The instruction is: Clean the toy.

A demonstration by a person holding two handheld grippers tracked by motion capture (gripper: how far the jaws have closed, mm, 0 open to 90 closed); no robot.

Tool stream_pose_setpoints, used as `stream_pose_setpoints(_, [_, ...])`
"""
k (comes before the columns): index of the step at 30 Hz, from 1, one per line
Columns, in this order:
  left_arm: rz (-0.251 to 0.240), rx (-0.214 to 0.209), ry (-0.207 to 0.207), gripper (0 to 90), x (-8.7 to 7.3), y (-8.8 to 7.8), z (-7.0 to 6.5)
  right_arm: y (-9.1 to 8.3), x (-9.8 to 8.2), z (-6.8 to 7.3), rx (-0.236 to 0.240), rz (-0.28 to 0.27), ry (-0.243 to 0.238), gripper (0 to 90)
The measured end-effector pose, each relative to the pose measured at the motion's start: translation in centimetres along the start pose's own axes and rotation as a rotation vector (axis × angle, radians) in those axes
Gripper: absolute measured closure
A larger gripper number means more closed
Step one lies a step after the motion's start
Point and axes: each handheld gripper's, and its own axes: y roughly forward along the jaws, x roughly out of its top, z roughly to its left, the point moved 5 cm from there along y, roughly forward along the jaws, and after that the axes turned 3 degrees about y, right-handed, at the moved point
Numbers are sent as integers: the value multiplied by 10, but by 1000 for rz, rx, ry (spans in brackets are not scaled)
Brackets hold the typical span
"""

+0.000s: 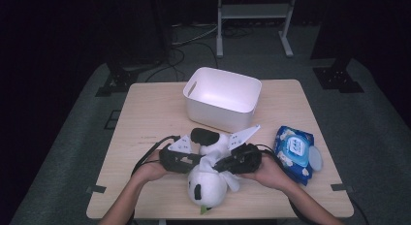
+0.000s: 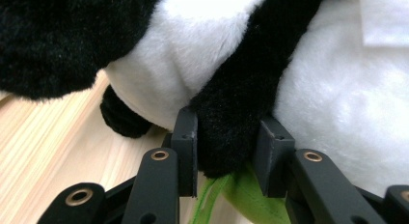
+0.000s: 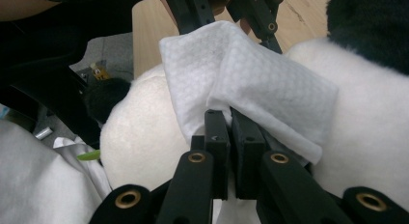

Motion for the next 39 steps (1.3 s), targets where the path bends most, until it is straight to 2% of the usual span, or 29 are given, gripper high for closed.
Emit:
stream_pose_setpoints(7, [-1,-7,19,655,10,8,-3,-10,-8,-4,-14,0,11,862])
stream_pose_setpoints(12, [68,18,75,630,19,-3,-1,-17,-11,-3,-31,-13,9,862])
stream_pose_setpoints(16, [136,40,128,601,24,-12,-3,-14,-11,-2,-34,-16,4,862])
stream_pose_setpoints(19, [132,43,131,589,26,-24,-2,-11,-8,-2,-32,-20,3,862])
stream_pose_setpoints(22, [94,47,113,585,29,-39,-2,-8,-7,-3,-26,-21,6,862])
stream_pose_setpoints(23, [78,41,108,576,31,-43,-3,-7,-7,-3,-24,-21,7,862])
stream_pose_setpoints(28, [64,-7,147,564,39,-56,-17,0,1,-2,-19,-18,3,862])
stream_pose_setpoints(30, [78,-42,164,550,41,-57,-24,4,5,0,-19,-16,-7,862])
stream_pose_setpoints(33, [108,-54,175,545,39,-54,-28,7,10,1,-24,-11,-17,862])
stream_pose_setpoints(39, [116,-60,125,522,23,-49,-25,3,11,3,-28,-19,-23,862])
